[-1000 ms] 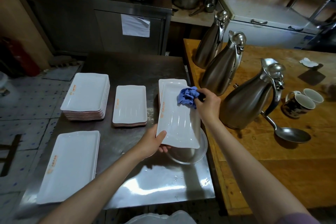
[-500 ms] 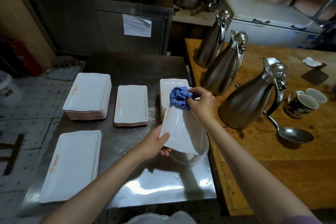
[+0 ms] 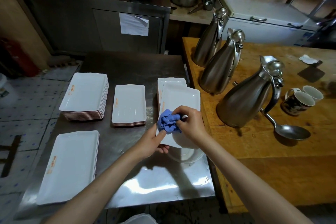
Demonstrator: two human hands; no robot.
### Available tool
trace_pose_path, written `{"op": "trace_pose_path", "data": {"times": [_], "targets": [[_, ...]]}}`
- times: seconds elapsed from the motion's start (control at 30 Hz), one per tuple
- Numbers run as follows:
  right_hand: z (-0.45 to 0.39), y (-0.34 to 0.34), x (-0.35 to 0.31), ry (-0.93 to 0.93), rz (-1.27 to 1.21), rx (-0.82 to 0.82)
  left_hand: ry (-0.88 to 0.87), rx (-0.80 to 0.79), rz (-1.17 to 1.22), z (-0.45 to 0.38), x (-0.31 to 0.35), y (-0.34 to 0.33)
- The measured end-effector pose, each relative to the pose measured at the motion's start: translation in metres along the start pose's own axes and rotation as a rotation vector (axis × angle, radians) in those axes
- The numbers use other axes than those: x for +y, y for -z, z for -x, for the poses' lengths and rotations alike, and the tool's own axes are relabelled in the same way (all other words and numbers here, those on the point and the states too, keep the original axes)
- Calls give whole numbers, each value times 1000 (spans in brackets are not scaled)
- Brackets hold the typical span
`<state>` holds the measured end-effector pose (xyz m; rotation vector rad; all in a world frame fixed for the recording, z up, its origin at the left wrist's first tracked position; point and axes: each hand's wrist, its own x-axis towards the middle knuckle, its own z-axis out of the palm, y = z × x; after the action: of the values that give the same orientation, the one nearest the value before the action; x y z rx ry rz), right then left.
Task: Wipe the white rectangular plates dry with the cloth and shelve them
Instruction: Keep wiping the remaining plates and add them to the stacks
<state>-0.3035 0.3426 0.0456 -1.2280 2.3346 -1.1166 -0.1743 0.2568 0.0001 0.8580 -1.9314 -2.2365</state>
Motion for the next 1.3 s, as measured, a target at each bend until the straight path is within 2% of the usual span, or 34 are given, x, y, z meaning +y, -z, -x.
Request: {"op": "trace_pose_path", "data": {"times": [0.3,0.7,0.93,1.13,1.3], "targets": [[21,-2,3,-61,45,-112,0,60,5,-1,-5,2],[29,13,0,70,214,-155,-49,127,10,1,-9,3],[26,17,22,104,245,-126,-73,159,-32,1,-10,7],[28,9,20,125,235,-28,-89,185,-10,-1,-9,9],[40,-6,13,80,118,256,-101,204,18,-2,-6,10]]}}
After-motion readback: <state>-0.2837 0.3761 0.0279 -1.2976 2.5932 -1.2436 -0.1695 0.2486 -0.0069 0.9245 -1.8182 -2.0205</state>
